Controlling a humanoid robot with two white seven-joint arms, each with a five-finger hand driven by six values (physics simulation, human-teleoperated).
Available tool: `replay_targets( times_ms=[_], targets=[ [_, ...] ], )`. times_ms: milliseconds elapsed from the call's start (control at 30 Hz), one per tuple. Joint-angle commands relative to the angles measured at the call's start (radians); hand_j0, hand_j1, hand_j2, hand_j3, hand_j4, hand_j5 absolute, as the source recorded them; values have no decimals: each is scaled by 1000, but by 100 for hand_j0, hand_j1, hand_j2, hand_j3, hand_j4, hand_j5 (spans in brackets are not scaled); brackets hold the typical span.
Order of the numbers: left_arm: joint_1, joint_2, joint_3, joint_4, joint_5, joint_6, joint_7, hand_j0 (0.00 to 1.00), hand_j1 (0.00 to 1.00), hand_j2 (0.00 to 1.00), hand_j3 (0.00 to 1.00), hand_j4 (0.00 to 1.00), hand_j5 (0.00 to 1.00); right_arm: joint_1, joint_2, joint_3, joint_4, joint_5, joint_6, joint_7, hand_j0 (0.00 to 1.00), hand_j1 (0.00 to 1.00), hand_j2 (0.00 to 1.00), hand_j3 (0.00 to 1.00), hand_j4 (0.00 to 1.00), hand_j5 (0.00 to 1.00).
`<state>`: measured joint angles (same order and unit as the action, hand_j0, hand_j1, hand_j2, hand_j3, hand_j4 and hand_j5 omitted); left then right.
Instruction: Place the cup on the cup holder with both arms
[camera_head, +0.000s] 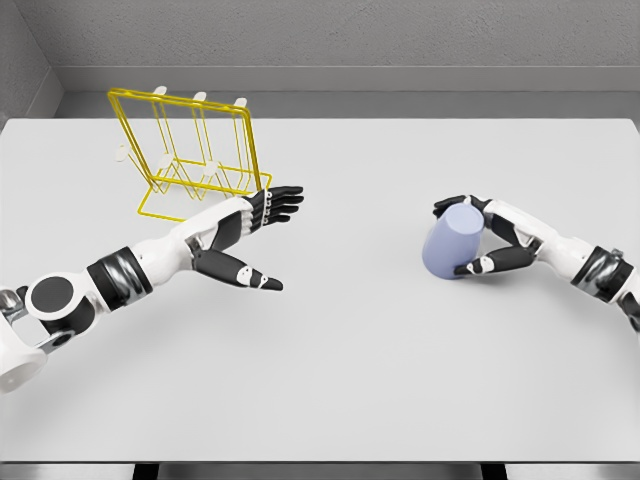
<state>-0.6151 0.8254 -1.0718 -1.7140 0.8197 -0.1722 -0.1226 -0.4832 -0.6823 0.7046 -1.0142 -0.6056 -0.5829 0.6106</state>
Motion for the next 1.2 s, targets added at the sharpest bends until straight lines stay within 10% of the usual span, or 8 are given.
replay_targets(
  times_ms=[0, 1167],
  targets=[
    [0, 0, 1, 7, 2, 0, 0, 100, 100, 100, 100, 100, 100, 0, 1, -2, -3, -5, 3, 0, 74, 74, 74, 74, 74, 74],
    [0, -8, 13, 17, 1, 16, 0, 100, 100, 100, 100, 100, 100, -25, 79, -8, -73, -80, 26, 0, 60, 60, 60, 60, 60, 60]
  ],
)
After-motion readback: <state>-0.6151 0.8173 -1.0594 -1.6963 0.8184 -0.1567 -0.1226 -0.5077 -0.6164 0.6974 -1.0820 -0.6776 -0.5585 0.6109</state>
